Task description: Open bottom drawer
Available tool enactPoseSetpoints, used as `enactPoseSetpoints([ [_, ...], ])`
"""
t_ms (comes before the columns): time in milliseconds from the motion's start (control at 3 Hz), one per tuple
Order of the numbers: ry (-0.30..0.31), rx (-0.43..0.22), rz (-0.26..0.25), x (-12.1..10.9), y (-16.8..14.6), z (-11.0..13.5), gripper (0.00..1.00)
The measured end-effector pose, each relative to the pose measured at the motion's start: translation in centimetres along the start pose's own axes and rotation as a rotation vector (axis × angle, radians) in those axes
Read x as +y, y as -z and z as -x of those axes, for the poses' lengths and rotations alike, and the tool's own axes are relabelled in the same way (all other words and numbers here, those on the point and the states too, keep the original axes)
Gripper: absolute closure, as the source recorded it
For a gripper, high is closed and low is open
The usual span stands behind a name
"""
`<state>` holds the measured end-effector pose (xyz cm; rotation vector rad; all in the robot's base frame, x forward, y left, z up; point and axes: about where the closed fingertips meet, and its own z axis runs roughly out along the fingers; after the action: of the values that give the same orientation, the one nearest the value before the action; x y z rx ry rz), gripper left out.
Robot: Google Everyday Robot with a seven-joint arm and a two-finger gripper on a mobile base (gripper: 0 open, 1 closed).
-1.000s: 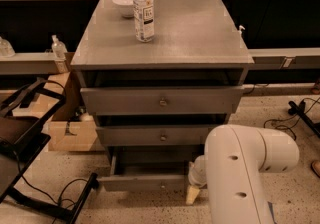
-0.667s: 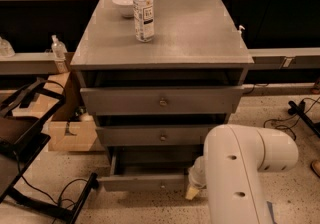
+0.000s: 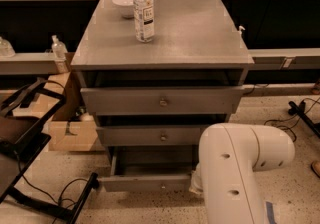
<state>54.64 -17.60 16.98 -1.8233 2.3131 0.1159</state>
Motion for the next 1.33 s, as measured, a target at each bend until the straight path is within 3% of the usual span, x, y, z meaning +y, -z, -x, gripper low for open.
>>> enactPoseSetpoints([
  [333, 0.0, 0.0, 0.0, -0.11, 0.34, 0.09, 0.96],
  [1333, 0.0, 0.0, 0.0, -0.51, 0.69, 0.28, 1.0],
])
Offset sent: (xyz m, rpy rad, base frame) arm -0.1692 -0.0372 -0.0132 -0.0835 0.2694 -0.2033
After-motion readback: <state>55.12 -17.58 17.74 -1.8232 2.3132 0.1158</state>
